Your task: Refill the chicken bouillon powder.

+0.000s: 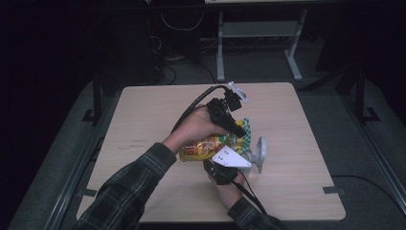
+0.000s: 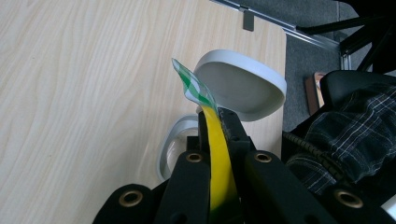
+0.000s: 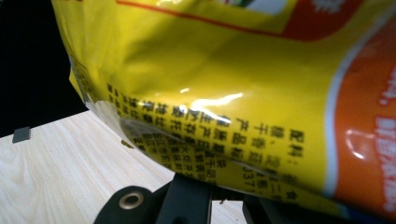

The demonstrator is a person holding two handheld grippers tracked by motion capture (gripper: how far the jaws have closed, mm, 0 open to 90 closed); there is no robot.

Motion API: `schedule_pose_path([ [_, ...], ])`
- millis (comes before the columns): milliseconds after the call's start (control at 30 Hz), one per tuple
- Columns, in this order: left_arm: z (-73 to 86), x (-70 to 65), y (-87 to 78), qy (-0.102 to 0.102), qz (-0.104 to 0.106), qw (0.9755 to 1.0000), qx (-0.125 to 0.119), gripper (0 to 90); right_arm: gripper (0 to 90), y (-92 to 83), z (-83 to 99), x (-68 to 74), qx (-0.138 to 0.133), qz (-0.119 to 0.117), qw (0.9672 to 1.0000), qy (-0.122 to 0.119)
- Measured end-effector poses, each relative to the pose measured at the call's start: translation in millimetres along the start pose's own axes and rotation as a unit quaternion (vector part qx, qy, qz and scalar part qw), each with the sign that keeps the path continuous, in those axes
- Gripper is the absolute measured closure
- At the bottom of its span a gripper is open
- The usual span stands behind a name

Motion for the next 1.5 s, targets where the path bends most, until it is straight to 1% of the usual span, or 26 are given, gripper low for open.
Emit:
schedule_pose_path([
  [200,-0.3,-0.3,0.2,-0.002,0.000,1.0000,-0.002,90.0,90.0,0.0,0.0,0.1,0.000,0.000,1.0000,0.000],
  [233,0.0,0.1,-0.1,0.001,-0.001,1.0000,0.000,90.0,90.0,0.0,0.0,0.1,0.000,0.000,1.0000,0.000],
  [300,-0.2,-0.5,0.3,-0.002,0.000,1.0000,-0.002,90.0,90.0,0.0,-0.1,0.2,0.000,0.000,1.0000,0.000],
  [333,0.3,0.1,-0.1,0.001,-0.002,1.0000,0.002,90.0,90.0,-0.1,0.0,0.2,0.000,0.000,1.0000,0.000],
  [533,0.0,0.3,0.3,0.001,0.000,1.0000,0.000,90.0,90.0,0.0,0.0,0.4,0.000,0.000,1.0000,0.000],
  [600,-0.3,-0.2,0.6,-0.003,0.001,1.0000,-0.003,90.0,90.0,0.1,0.0,0.4,0.000,-0.001,1.0000,0.000],
  [667,-0.1,0.4,0.4,0.001,0.000,1.0000,-0.001,90.0,90.0,0.0,0.1,0.4,0.000,-0.001,1.0000,0.000],
  [967,0.2,0.4,0.3,0.001,-0.001,1.0000,0.001,90.0,90.0,0.0,0.0,0.6,-0.001,-0.001,1.0000,-0.001],
  [1000,0.7,1.0,0.0,0.004,-0.002,1.0000,0.004,90.0,90.0,0.0,-0.1,0.8,-0.001,-0.001,1.0000,-0.001],
  [1200,0.3,0.4,0.2,0.001,-0.002,1.0000,0.001,90.0,90.0,0.1,-0.2,1.0,-0.001,-0.002,1.0000,-0.002],
  [1233,0.6,0.8,0.0,0.004,-0.002,1.0000,0.004,90.0,90.0,0.1,-0.2,1.0,-0.002,-0.001,1.0000,-0.002],
  [1500,0.4,0.5,0.7,0.000,-0.001,1.0000,0.002,90.0,90.0,0.1,0.1,1.1,-0.001,-0.002,1.0000,-0.001],
])
Point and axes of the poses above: each handheld gripper's, and its own axes: y roughly forward along the jaws, z roughly out of its underside, x roughly to its left, the point moved 9 cm from there along y, roughly forward along the jaws, and after that the axes turned 4 degrees about -y, right-handed, at the moved point
